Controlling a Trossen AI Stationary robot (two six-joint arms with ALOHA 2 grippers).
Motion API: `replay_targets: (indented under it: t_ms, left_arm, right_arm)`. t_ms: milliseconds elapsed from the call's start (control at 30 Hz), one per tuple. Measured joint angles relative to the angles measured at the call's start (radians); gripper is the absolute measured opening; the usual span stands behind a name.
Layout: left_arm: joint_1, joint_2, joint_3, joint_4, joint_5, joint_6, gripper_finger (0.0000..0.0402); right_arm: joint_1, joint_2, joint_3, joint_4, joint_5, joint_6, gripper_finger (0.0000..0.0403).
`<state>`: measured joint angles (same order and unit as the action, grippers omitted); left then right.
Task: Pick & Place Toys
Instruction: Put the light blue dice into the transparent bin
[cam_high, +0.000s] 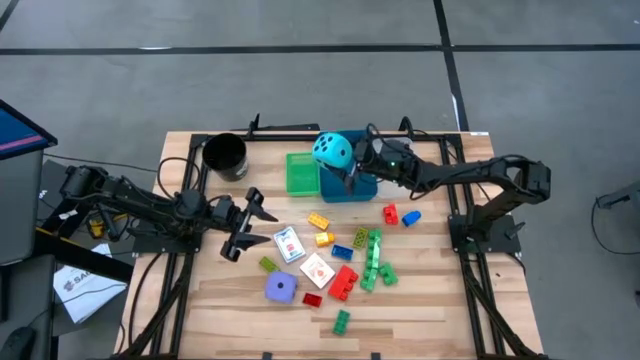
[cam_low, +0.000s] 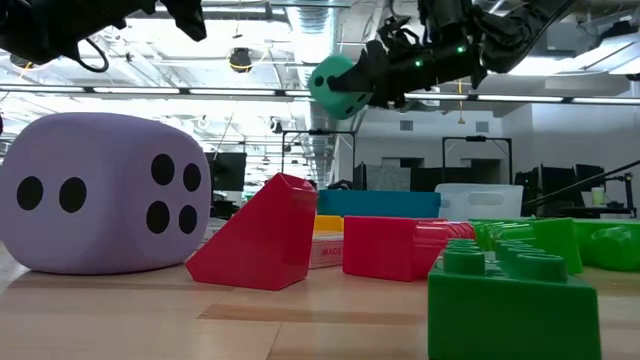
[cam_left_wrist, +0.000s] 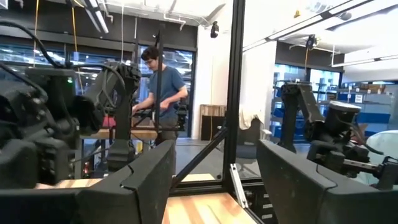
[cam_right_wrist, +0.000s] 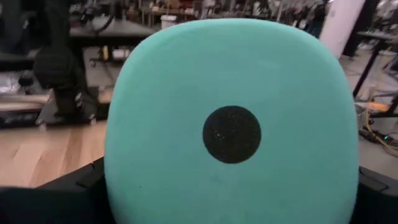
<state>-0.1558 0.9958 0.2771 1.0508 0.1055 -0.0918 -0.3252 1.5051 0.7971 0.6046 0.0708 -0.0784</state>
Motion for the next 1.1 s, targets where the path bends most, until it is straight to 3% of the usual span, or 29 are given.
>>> replay_targets:
  t_ms: [300,533,800,1000,1100]
  left_arm:
    - [0.0,0.0,0.0,0.014,-0.002,0.006,0.0223]
    - [0.0,0.0,0.0,0.014,-0.008,0.008,0.0223]
    - [0.0,0.0,0.0,0.012,-0.008,0.008,0.0223]
    - [0.0,0.0,0.0,0.0,-0.008,0.007,0.0223]
    - [0.0,0.0,0.0,-0.017,-0.008,0.005,0.0223]
  right_arm:
    - [-0.054,0.0,0.002,0.006,-0.083,0.07,0.0363]
    - [-0.041,0.026,0.153,-0.244,-0.086,0.039,0.0363]
    - [-0.052,0.131,0.363,-0.552,0.088,-0.001,0.0363]
    - [-0.051,0.149,0.432,-0.78,0.397,-0.002,0.0363]
    - [-0.055,0.149,0.443,-0.887,0.487,0.036,0.0363]
